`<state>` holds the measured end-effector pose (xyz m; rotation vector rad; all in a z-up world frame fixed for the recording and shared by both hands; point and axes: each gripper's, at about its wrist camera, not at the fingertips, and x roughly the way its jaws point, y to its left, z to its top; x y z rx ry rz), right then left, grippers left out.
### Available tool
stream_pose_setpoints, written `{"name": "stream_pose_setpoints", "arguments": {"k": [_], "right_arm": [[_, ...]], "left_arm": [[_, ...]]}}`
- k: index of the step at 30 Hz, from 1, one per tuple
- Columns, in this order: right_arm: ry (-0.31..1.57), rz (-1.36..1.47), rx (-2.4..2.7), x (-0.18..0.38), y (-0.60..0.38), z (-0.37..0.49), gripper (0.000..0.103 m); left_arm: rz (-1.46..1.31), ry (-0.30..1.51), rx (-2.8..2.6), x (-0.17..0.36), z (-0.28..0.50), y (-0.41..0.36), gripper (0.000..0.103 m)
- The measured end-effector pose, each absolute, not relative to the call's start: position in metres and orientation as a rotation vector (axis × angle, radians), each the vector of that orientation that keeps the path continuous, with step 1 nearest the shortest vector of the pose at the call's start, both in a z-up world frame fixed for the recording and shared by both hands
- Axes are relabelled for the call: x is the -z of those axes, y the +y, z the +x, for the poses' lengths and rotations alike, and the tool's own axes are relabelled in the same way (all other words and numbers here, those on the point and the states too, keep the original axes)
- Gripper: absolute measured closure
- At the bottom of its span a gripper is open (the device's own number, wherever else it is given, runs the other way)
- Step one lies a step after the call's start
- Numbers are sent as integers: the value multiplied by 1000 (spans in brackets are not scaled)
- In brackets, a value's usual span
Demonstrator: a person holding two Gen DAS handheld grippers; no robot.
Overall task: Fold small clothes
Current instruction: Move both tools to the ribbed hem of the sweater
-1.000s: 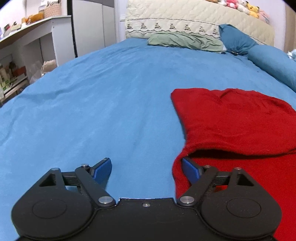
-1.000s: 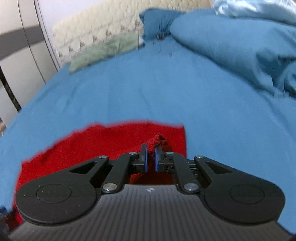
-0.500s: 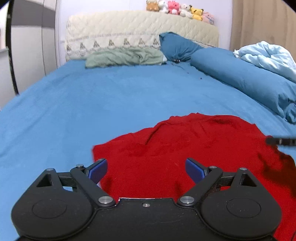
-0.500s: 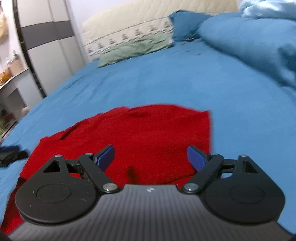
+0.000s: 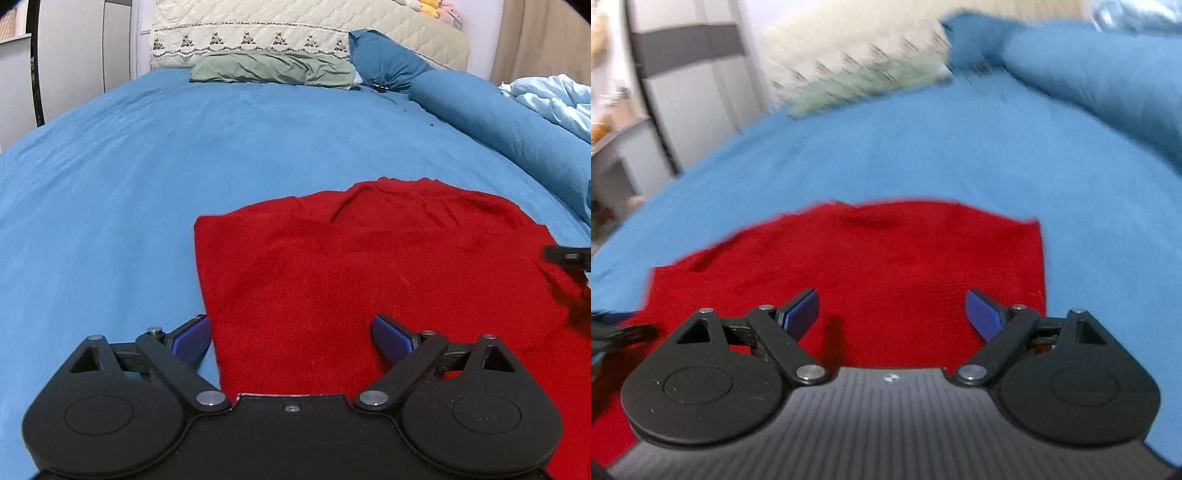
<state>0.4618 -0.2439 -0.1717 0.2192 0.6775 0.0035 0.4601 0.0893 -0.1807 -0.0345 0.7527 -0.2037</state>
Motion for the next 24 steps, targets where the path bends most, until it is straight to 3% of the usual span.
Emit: {"name": "stream_pose_setpoints", "arguments": {"k": [8, 18, 24], "right_arm": [[683, 209, 101, 161, -247, 480, 1], [544, 157, 0, 24, -254, 338, 1], [550, 116, -17, -50, -259, 223, 0]], "left_arm": [[-21, 774, 181, 173, 435, 94, 8], [80, 629, 140, 48, 313, 83, 3], [-49, 647, 140, 3, 221, 101, 1]]}}
